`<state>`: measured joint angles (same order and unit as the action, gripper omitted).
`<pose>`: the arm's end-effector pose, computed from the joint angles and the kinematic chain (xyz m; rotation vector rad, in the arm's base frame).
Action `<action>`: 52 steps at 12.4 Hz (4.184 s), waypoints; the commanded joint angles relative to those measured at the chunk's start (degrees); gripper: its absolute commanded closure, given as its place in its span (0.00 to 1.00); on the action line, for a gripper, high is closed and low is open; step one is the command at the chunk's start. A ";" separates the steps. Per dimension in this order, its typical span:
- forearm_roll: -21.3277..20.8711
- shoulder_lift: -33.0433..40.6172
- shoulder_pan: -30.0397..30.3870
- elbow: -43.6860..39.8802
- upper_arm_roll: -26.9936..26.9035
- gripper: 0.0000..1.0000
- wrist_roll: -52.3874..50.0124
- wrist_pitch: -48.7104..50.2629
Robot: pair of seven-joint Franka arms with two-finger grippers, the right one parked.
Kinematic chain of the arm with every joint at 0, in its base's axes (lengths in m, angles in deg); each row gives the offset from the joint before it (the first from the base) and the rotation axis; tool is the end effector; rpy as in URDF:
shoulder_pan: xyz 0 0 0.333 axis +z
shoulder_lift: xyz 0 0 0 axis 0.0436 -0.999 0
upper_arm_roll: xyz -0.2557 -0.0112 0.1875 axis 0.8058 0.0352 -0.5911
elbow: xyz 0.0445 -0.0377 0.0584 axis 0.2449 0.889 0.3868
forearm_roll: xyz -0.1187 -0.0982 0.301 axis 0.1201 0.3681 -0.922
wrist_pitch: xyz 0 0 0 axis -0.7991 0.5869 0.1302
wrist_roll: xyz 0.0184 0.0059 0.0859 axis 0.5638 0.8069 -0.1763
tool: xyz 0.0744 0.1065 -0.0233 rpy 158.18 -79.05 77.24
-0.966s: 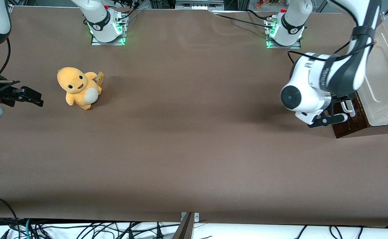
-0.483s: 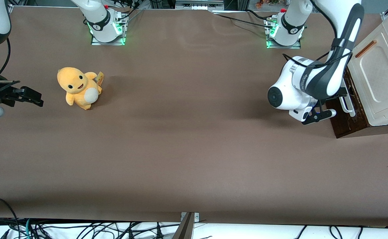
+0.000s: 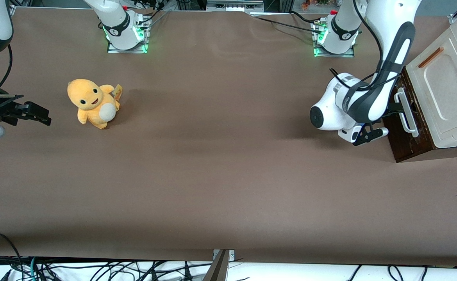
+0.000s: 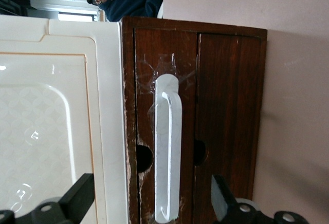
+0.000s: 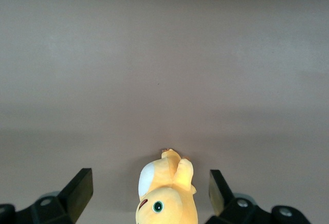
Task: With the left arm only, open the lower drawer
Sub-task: 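Lower the open left gripper toward the lower drawer's white handle, then align the left gripper around the white handle and close it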
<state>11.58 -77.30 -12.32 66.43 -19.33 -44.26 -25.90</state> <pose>0.4812 -0.0399 0.2851 -1.9103 -0.1905 0.1600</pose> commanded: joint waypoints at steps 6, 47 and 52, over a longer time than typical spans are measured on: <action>-6.44 -2.82 1.55 2.77 0.25 0.00 -2.82 0.23; -14.01 -6.96 4.72 7.34 -0.36 0.51 -4.14 2.77; -13.83 -7.04 4.72 6.99 -0.28 0.61 -4.05 2.77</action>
<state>-0.61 -83.88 -8.02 73.83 -20.02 -47.89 -23.80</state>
